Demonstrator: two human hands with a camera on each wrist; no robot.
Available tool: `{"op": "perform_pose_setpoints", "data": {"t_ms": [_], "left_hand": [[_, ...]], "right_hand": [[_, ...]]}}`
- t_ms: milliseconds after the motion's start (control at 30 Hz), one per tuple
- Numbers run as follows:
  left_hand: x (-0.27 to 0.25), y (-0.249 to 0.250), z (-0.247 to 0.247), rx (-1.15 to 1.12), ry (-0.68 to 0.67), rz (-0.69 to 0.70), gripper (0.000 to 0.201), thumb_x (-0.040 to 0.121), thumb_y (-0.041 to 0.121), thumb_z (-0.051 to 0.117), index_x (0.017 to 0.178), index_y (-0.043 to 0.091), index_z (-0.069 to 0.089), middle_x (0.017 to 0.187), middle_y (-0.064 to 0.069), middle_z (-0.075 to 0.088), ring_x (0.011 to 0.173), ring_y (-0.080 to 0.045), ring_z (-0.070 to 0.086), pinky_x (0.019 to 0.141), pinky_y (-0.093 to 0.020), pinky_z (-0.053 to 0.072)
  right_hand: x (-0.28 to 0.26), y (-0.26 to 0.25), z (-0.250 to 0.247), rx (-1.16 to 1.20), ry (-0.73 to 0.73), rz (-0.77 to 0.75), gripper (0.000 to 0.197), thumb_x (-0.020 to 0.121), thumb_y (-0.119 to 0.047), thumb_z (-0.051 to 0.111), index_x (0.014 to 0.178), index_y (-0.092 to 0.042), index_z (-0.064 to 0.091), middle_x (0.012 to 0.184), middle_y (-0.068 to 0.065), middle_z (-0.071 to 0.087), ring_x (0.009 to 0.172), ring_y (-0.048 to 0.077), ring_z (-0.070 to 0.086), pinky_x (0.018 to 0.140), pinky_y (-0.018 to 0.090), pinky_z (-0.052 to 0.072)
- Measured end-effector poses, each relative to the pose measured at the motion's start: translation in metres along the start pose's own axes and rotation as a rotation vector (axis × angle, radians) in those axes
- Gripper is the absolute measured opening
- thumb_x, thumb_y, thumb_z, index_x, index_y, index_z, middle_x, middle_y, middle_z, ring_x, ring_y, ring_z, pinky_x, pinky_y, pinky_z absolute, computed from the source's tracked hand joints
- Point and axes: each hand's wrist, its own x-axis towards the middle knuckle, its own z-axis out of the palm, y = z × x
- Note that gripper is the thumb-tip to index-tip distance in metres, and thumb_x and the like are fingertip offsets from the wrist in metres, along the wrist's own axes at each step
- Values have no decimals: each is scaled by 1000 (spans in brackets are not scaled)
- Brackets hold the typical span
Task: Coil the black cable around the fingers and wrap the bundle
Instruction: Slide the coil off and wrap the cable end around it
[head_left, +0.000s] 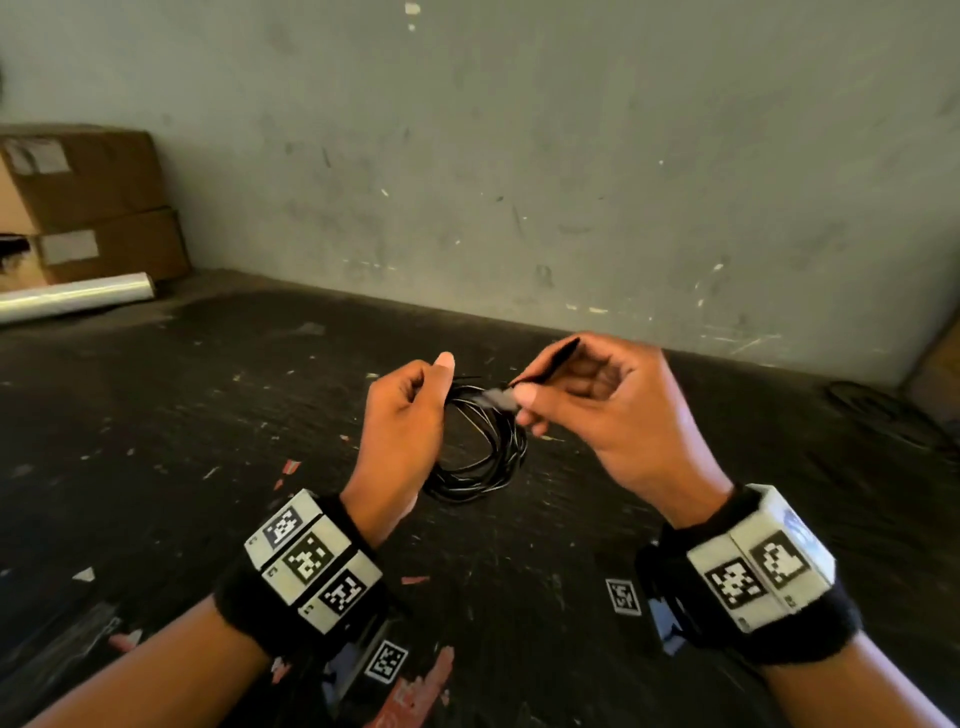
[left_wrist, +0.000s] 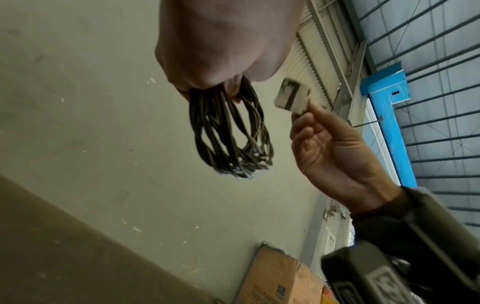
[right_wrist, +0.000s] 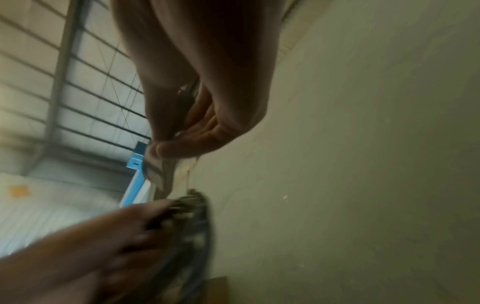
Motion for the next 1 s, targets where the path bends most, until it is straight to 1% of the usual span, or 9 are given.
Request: {"op": "perform_pose_setpoints", "data": {"t_ms": [100,200,300,400,533,600,733,833,1000], "left_hand": [[4,4,5,-2,-10,19,42,97,25,51,63,1,46,59,-12,36,57,-24,32,55,-34,32],[7,7,6,48,14,29,41,97,26,51,62,4,45,56,-9,33,54,-21,32,55,-33,32],[12,8,3,89,43,34,41,96,28,51,61,9,45,56,-7,35,53,-20,34,54,-33,33],[14,8,-1,106,46,67,38,96,29,52,63,11,47,57,-6,37,54,-19,35,54,-33,33],[10,7,0,61,13,73,34,96,24,52,68,6,54,62,-9,44,58,-20,40,58,-34,37],[7,7,1,37,4,45,32,96,23,52,69,7,57,61,-6,48,59,-18,44,59,-35,39],[6,6,3,7,18,-1,30,94,23,54,70,6,60,64,-8,52,61,-20,47,59,-37,40],[8,6,0,-19,2,-14,27,95,23,53,72,8,59,63,-9,48,59,-19,43,55,-33,37],[7,4,0,-44,8,-68,32,94,26,54,63,17,55,51,5,44,47,-9,39,49,-26,31]], "right_hand": [[-5,4,14,-203,-104,52,10,78,-5,74,86,-7,68,76,9,73,63,10,68,57,19,55],[-3,20,24,-452,-59,-1,8,79,-16,75,83,-19,69,72,-2,70,58,6,64,54,17,52],[-3,31,26,-478,21,-27,7,80,-17,75,82,-19,69,69,-5,68,53,5,59,50,14,47],[-3,39,28,-620,57,-273,6,78,-13,74,83,-14,70,84,-3,65,73,6,58,63,21,49],[1,46,37,-1017,83,-554,10,79,-16,63,81,-8,68,118,16,60,113,24,49,92,33,41],[5,45,40,-1064,65,-614,14,83,-13,56,81,-3,65,121,21,61,116,30,53,97,37,42],[17,46,42,-1076,20,-647,11,85,-8,56,84,0,64,113,20,65,105,32,62,89,40,52],[20,45,41,-1095,2,-675,8,85,-7,58,86,-1,64,110,20,66,104,32,63,85,42,54],[22,46,39,-1097,19,-717,3,83,-3,63,85,-2,65,103,16,70,92,28,67,72,42,57]]}}
